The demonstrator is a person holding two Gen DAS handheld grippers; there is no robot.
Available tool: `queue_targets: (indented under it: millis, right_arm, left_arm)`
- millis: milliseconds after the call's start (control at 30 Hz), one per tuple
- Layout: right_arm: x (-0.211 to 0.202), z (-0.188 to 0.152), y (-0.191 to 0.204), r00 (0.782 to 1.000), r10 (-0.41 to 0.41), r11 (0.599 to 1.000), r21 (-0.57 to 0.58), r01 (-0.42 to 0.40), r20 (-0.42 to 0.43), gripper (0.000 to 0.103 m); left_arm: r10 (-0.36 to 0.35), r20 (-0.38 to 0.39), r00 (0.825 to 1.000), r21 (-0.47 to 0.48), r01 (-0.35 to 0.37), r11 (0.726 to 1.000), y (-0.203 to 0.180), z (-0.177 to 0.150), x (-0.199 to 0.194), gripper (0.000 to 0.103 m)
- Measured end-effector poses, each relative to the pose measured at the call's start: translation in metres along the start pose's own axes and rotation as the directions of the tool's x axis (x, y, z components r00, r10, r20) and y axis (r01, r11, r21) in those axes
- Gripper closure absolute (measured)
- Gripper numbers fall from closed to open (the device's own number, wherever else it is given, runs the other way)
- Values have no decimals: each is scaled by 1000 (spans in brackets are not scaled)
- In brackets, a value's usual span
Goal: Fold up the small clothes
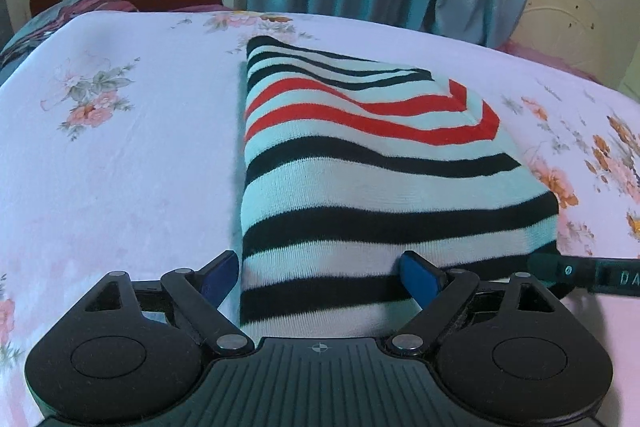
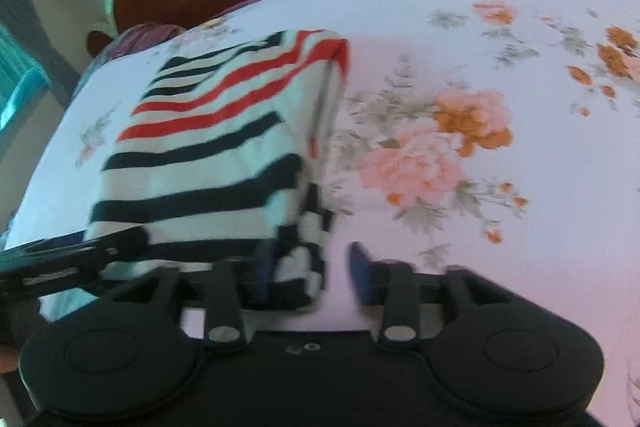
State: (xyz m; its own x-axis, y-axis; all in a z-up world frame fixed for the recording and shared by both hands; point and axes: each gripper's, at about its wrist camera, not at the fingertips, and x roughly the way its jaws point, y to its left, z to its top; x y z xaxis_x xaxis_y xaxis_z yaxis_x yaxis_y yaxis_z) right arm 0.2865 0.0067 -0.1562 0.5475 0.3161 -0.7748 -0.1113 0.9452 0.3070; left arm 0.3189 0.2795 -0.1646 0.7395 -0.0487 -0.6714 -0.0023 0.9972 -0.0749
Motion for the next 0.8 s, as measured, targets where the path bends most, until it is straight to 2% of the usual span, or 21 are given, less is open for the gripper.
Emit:
queue_targets:
  millis: [100,167,200,267,300,367,467,533,700,800]
  right_arm:
    - [-13,-1,-3,1000,8,1000,19,-8,27,47]
    - [-24,-2,1,999,-1,1000,-8,2,48,41]
    - [-31,-4,3,998,6,1000,-26,-5,61,40]
    - [-45,-7,7,996,29,998,-53,-25,79,32]
    - [-52,-9,10,996,38,997,-67,-32,86,31]
    - [-66,-13,15,994,55,994,-98,-45,94,30]
    - [-86,-18,19,991,88,990,-117,-76,101,25]
    - [-100,-22,21,988,110,987,-131,-96,107,24]
    - [-138,-38,21,984,143,979,-164,-125,106,22]
    - [-164,-49,20,981,155,973,-192,-131,115,17]
  left_arm:
    - [9,2,1000,-8,-9,1000,-3,-1,-11,16]
    - [9,9,1000,-17,-9,1000,-7,-1,-22,16]
    - [11,14,1000,-17,-11,1000,-10,-1,-29,16]
    - [25,17,1000,-10,-25,1000,-15,-1,-42,15]
    - [33,17,999,-7,-33,999,-18,-1,-48,14]
    - [49,18,999,-13,-49,999,-23,-3,-65,1]
    - [68,43,997,-29,-67,997,-30,-9,-91,0]
    - [87,32,996,-40,-86,995,-35,-13,-105,0]
    - [205,-26,978,-29,-206,978,-52,-31,-136,0]
    - [226,24,974,3,-226,974,-64,-44,-165,0]
